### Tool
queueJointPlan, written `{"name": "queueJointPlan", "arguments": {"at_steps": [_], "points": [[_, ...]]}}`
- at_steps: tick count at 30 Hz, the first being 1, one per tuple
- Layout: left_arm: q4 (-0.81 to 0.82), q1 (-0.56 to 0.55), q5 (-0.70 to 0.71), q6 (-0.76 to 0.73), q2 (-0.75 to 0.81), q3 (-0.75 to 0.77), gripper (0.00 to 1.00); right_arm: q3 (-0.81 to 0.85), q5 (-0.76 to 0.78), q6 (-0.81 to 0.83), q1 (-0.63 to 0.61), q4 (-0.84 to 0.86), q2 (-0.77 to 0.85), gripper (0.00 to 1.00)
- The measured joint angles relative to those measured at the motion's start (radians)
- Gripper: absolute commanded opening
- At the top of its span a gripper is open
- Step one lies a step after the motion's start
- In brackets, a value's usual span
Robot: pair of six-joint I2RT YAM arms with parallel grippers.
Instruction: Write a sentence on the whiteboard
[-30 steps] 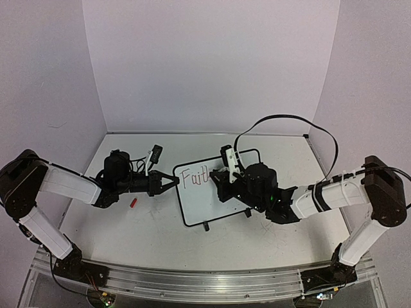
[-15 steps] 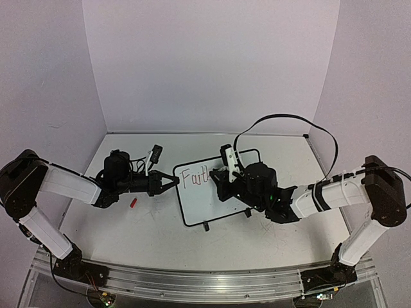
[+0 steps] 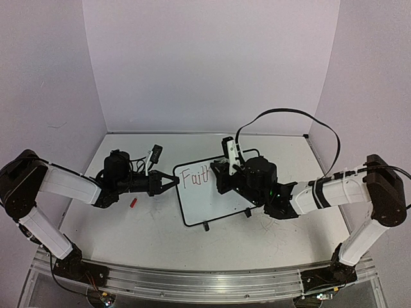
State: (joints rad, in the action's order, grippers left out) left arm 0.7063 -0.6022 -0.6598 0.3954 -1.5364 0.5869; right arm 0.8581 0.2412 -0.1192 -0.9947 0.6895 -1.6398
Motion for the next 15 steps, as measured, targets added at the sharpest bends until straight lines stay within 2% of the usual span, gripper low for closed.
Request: {"name": "queueJointPlan", "arguments": {"at_steps": [15], "points": [[0.000, 0.000, 0.003, 0.001, 0.000, 0.000, 0.00, -0.012, 0.023, -0.015, 0.002, -0.001, 0.010, 0.00]]}}
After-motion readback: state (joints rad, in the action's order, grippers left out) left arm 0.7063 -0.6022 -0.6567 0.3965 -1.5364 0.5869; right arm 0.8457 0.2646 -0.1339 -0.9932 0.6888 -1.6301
